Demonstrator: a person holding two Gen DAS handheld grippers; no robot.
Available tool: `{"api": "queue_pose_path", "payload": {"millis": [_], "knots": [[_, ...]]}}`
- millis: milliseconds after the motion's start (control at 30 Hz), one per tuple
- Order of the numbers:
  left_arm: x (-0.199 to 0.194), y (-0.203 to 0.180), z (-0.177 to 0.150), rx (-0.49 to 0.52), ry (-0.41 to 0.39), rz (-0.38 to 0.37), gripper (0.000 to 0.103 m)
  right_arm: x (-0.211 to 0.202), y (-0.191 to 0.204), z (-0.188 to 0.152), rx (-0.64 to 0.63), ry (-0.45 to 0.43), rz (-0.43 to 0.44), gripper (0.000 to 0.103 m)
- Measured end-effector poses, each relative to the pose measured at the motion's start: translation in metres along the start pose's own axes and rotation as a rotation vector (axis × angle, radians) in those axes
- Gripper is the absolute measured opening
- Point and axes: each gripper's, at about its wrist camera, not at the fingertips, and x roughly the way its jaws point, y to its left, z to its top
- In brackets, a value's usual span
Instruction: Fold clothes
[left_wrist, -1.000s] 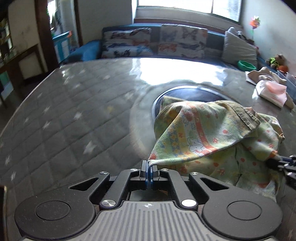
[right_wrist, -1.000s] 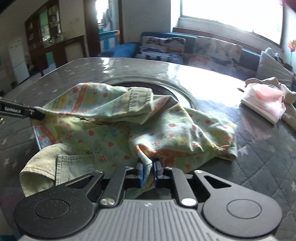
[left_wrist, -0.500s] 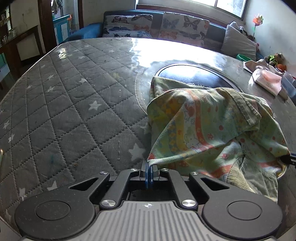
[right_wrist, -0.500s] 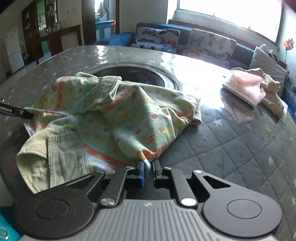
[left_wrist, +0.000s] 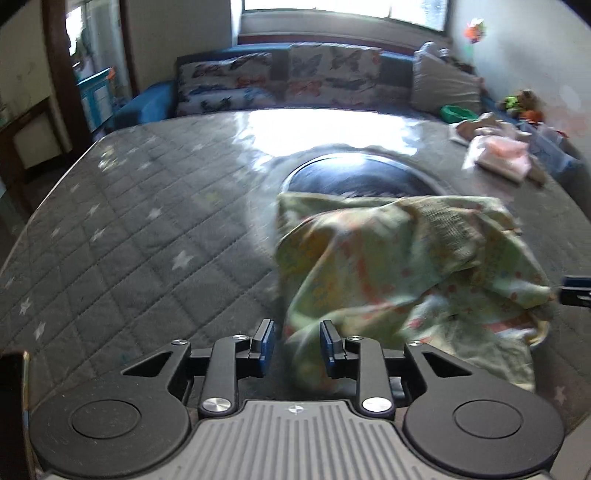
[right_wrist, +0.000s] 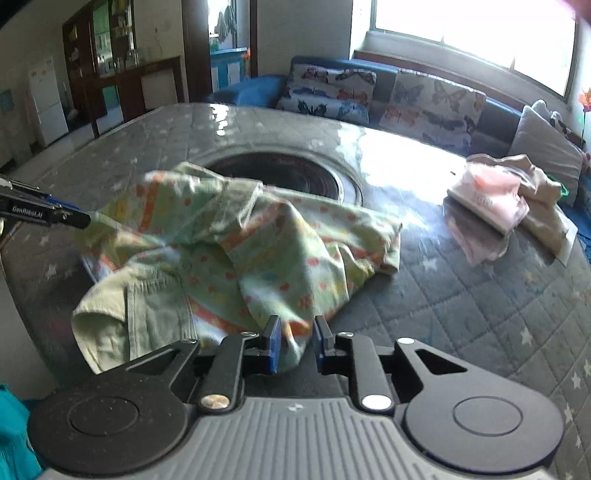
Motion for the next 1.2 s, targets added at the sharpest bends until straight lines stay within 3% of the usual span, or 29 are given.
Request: {"api": "queue_pose_path", "payload": {"millis": [233, 533, 867, 967, 1033, 1200], "knots": [[0.003, -0.045, 0.021, 0.092, -0.069, -0.120, 0.030, 0.020, 0.010, 0.011, -0.008, -0.018, 0.031, 0.025], [0.043, -0.106, 0.044, 0.198, -0.055, -0.245, 0.034, 0.042, 0.016, 0.014, 0.003, -0.004, 0.061, 0.031], [0.078, -0.131, 0.051, 0.227, -0.032, -0.261, 0.035, 0.049, 0.015, 0.013, 0.002, 0.003, 0.074, 0.035], [0.083, -0.131, 0.053, 0.217, -0.037, -0.267, 0.026, 0.050, 0.014, 0.013, 0.007, 0.006, 0.074, 0.036], [0.085, -0.129, 0.054, 0.209, -0.042, -0.274, 0.014, 0.050, 0.013, 0.012, 0.011, 0.009, 0.073, 0.036], [0.077, -0.115, 0.055, 0.172, -0.076, -0.306, 0.010, 0.050, 0.011, 0.011, 0.017, 0.012, 0.070, 0.036]]}}
